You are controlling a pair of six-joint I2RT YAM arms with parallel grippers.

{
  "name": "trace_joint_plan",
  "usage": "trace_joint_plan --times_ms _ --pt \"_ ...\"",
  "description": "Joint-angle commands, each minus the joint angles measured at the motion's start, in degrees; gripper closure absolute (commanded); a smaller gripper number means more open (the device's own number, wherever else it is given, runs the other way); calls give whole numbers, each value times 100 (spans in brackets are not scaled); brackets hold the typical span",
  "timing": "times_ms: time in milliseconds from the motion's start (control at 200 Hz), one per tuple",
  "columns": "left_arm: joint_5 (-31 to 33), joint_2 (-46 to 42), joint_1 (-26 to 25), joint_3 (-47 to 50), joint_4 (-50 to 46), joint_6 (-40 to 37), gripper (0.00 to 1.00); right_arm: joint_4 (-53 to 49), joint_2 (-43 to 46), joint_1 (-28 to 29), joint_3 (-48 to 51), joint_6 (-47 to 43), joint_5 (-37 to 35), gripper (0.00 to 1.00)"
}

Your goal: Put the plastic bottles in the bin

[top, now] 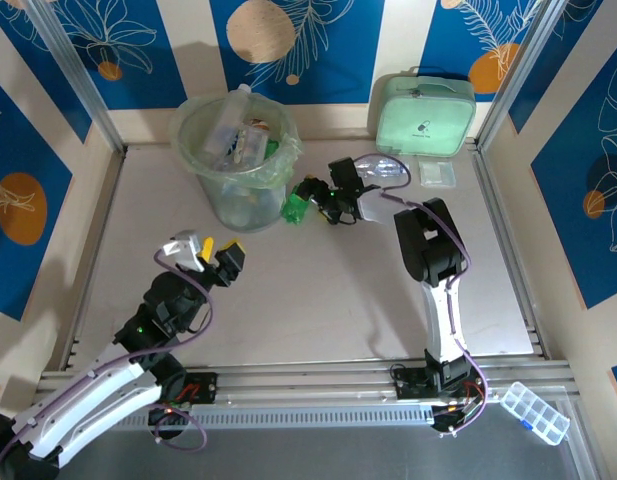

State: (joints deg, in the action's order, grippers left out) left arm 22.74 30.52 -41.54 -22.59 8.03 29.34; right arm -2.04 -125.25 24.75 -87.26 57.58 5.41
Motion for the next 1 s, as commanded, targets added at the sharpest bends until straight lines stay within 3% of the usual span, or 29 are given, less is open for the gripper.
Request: trace_joint_plan --times_ms 0,160,470,735,820,905,990 --pt "155 -38 -34 35 181 54 25 112 -411 21 -336 107 349 13" --pt "135 -11 -38 37 199 37 25 -32 -772 38 -781 166 362 18" --pt "144 48 -38 9 207 -24 25 273 -743 -18 -512 210 503 42" --pt "-118 534 -25 -119 337 -76 17 944 533 -159 994 68 538 45" --pt "-342 836 -28 -205 427 -80 12 1030 1118 -180 1525 -41 514 45" --pt "-635 1253 -17 -249 638 15 1 1087 1741 -166 2038 -183 501 45" --pt "-1172 1839 -12 -496 729 22 1 1103 2384 -123 2550 -373 464 45"
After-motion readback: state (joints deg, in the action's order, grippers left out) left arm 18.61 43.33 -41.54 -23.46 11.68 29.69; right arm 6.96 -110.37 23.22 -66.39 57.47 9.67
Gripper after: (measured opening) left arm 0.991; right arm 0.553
